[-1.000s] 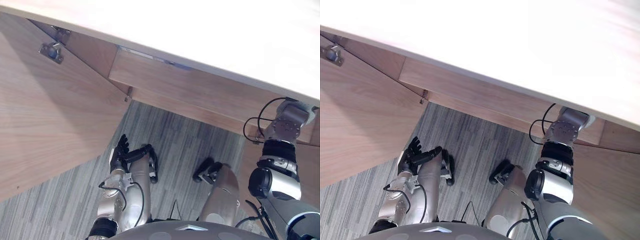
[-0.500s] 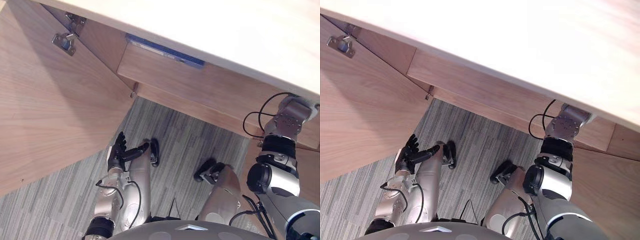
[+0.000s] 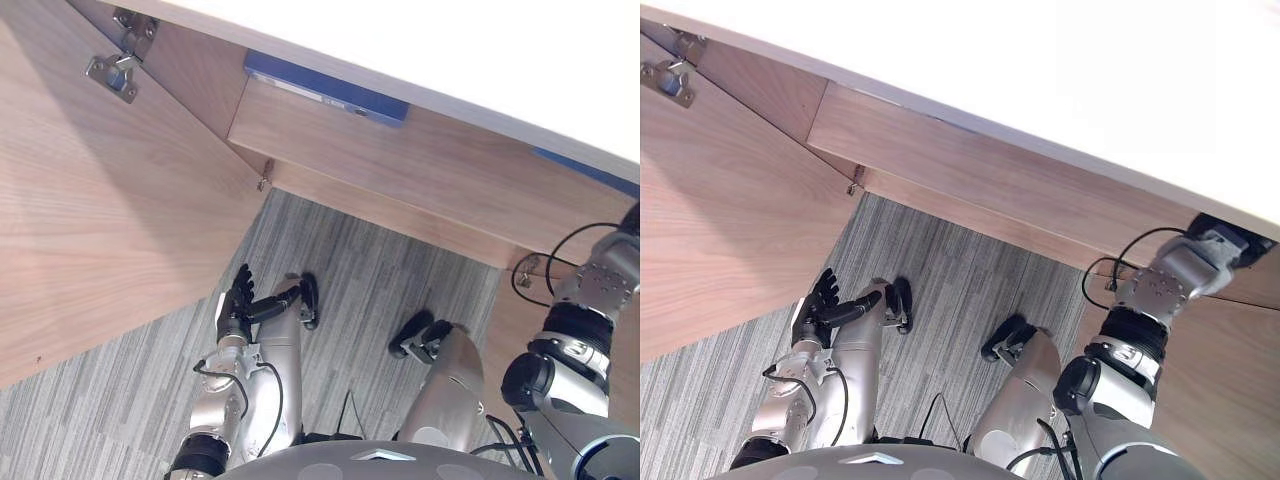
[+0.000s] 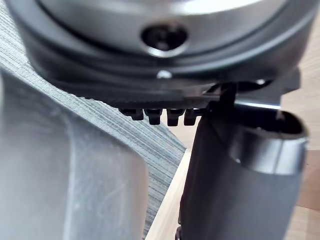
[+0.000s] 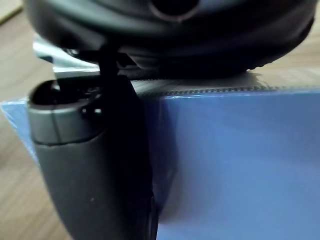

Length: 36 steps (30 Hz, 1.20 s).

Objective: Walk over to the cabinet, pick up the folder, carry it to the office cabinet, place the folder inside the office cabinet, then close the office cabinet door

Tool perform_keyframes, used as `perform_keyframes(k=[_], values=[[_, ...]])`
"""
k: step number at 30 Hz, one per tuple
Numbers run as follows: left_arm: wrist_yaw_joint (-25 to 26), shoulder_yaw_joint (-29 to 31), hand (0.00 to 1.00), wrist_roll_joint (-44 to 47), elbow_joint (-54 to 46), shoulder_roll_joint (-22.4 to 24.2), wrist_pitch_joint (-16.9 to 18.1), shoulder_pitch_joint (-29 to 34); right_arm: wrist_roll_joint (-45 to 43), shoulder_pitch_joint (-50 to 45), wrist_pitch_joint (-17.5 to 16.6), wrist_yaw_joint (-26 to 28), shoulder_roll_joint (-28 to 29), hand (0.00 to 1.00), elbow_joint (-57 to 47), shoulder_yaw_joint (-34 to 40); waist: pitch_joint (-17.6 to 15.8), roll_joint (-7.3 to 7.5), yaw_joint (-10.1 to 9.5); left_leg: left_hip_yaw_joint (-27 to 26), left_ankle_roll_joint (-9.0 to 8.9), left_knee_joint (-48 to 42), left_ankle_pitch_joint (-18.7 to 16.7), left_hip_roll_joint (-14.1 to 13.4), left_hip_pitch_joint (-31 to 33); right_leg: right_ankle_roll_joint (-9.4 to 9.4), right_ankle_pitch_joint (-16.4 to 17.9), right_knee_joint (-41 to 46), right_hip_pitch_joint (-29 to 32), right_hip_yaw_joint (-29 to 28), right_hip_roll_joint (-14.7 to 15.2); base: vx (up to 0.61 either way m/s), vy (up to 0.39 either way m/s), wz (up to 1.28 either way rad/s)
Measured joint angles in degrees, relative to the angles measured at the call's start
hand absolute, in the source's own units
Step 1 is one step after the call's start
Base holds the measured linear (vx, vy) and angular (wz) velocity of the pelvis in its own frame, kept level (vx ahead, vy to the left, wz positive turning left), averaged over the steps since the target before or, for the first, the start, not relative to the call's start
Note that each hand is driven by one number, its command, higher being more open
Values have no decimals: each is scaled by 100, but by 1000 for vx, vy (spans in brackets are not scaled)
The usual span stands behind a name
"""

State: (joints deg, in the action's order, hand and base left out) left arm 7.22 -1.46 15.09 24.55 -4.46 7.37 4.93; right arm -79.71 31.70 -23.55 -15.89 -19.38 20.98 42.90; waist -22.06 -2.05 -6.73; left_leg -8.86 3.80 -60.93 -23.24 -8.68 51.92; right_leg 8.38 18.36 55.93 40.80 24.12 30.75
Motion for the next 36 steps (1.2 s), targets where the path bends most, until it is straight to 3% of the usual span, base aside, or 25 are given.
perform_keyframes(k=[6, 15, 24, 25, 29, 36], values=[[-32, -25, 100, 2, 105, -59, 4, -4, 35, -105, 239, 80, -440, 0, 0, -162, 9, -42, 25, -61, -30, -64, -61, -187, -38, -1, -1, -9, 55, -111, -163, -57, -18, -15], [-134, -89, 100, 6, 156, -102, 6, -13, 28, 147, 513, 163, -768, 0, 236, -163, 12, -48, 31, -169, -29, -69, -61, -200, -33, 0, -4, 19, 191, -266, -167, 4, -1, -4], [-227, -136, 100, -1, 202, -145, 11, -16, 5, 576, 538, 233, -817, 0, 541, -161, 22, -65, 55, -174, -30, -81, -61, -199, -40, -19, 7, 83, 213, -272, -139, 0, 0, 0], [-227, -186, 100, -8, 214, -171, 11, -16, 4, 582, 538, 252, -817, 100, 557, -161, 33, -83, 50, -173, -30, -84, -60, -198, -40, -24, 10, 95, 215, -271, -133, 0, 0, 0], [-239, -287, 100, -8, 334, -201, 7, -12, -9, 728, 524, 294, -817, 100, 678, -162, 114, -216, 54, -181, -30, -87, -60, -196, -54, -24, 9, 99, 212, -281, -128, 0, 0, 0], [-245, -327, 100, -9, 392, -200, 6, -13, -219, 715, 517, 293, -790, 100, 1050, -161, 155, -277, 61, -206, -31, -73, -59, -201, -102, -24, 10, 101, 204, -313, -131, 0, 0, 0]])
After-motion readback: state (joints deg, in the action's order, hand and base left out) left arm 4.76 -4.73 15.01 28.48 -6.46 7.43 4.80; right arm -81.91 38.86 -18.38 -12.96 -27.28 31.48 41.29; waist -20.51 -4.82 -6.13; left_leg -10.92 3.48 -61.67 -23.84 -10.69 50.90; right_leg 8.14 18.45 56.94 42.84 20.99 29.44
